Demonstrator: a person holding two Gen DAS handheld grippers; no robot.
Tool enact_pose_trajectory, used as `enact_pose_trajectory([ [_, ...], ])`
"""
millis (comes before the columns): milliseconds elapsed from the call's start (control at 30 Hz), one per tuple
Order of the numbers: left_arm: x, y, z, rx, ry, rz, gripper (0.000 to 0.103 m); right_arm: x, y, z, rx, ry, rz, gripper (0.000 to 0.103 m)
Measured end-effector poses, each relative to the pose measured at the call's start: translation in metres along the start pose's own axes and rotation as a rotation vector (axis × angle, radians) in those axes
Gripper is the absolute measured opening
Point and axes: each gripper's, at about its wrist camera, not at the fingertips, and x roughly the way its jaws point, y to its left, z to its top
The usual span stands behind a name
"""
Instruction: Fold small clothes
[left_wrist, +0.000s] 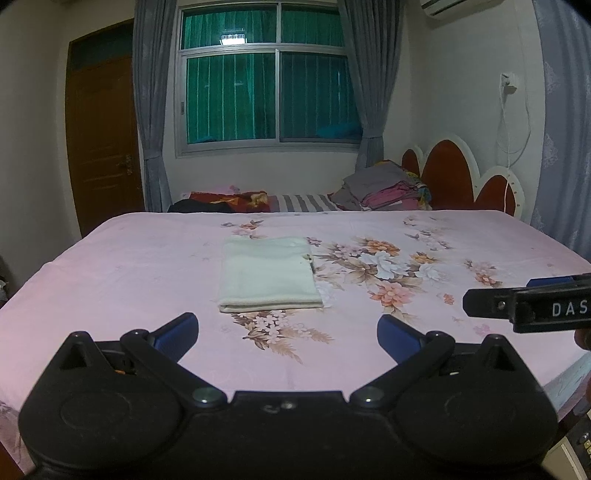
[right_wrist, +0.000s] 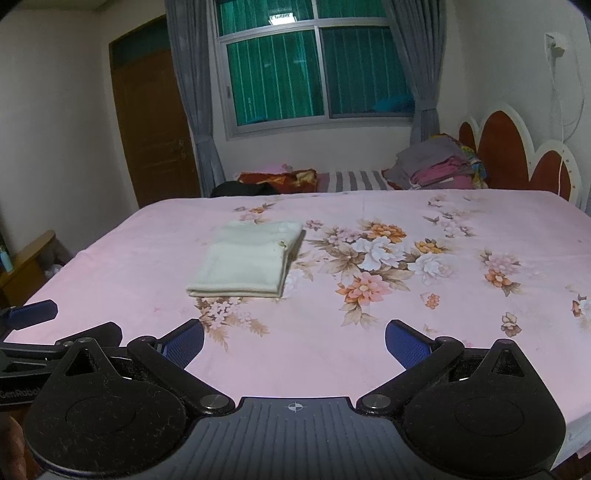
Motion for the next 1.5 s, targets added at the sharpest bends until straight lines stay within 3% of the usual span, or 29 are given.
enact_pose_trajectory([
  [1500,0.0037,-0.0008,0.008,-0.03,-0.031,0.024,0.102,-0.0071,-0.0022,0.0045,-0.038,-0.023,-0.004,0.103],
])
